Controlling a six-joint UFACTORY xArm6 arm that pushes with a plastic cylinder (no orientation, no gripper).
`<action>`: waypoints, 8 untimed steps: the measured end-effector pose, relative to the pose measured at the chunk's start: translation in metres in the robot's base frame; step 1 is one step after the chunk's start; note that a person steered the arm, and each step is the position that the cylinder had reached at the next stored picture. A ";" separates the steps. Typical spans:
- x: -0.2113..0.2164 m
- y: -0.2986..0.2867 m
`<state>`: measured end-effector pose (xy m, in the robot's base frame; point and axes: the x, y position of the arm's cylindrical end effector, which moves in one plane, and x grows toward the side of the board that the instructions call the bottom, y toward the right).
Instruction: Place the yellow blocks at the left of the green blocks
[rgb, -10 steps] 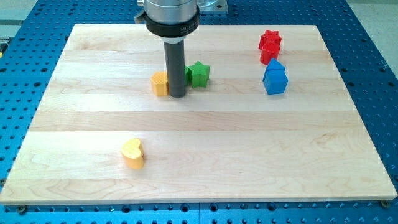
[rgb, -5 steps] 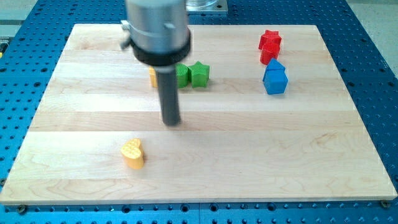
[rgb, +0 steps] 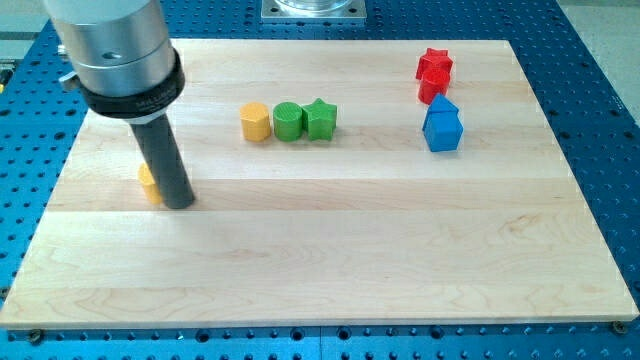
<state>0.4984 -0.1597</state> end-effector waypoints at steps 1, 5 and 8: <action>0.030 -0.026; -0.063 0.003; -0.100 0.005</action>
